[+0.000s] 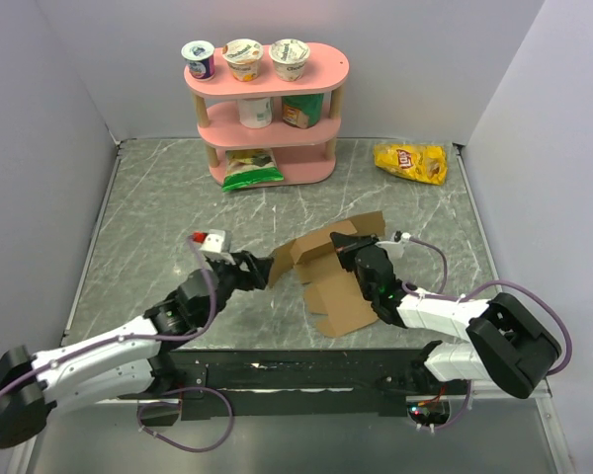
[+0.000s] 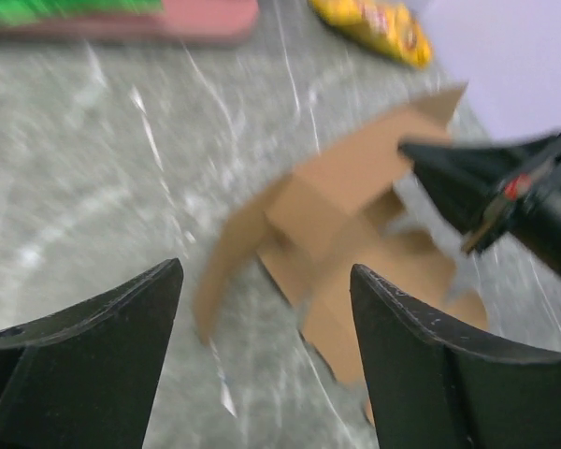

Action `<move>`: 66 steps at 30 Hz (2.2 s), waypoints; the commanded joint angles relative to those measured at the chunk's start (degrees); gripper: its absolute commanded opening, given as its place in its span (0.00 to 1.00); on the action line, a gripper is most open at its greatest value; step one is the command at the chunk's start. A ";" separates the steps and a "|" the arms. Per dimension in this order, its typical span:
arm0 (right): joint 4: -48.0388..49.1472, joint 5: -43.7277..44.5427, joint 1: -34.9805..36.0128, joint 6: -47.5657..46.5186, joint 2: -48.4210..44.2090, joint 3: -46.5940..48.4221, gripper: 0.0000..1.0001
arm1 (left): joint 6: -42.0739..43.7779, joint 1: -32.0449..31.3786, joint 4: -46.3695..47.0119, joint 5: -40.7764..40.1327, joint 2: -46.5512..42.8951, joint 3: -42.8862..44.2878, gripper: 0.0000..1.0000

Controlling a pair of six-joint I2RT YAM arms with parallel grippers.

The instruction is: Fold the paper box

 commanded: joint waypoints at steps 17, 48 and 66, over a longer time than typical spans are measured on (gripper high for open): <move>4.31 9.01 0.99 -3.39 -3.56 -2.53 0.00 | -18.27 -0.01 6.85 9.87 29.81 13.48 0.54; 0.88 10.86 1.08 -2.68 -3.74 -5.26 0.00 | -13.34 5.88 24.78 28.23 43.27 18.50 0.25; -2.45 11.65 1.08 -2.59 -5.05 -4.91 0.00 | -13.43 9.04 12.13 36.50 41.93 13.84 0.35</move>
